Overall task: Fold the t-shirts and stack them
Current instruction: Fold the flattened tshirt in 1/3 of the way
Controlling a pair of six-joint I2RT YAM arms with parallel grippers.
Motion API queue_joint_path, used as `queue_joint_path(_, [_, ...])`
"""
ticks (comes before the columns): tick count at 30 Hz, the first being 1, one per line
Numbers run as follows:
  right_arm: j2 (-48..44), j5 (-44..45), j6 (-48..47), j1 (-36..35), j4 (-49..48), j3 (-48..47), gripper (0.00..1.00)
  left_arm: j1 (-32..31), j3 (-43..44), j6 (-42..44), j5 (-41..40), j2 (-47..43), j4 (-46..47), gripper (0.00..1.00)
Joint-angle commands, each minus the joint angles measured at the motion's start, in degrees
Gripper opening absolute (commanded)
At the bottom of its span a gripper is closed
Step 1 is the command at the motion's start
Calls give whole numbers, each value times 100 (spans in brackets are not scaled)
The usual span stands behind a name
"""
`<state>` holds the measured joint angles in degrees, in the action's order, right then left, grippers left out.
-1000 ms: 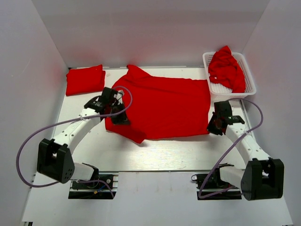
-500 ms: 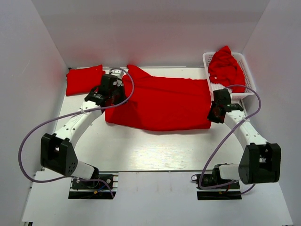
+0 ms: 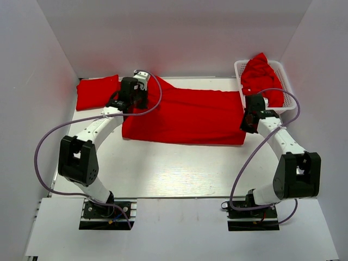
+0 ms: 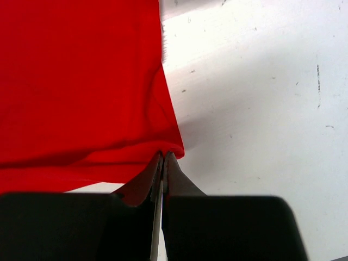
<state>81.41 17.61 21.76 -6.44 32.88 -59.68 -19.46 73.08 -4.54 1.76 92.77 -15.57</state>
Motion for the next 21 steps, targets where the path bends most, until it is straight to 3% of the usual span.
queue_joint_path(1, [138,252,-119,2,-28,-369,0,109,443,514,132,99,424,0])
queue_joint_path(14, [744,357,-163,37,8,-755,0,338,936,805,439,742,547,0])
queue_joint_path(21, [1333,454,-93,64,-272,-1098,0,443,866,1148,851,1322,1336,0])
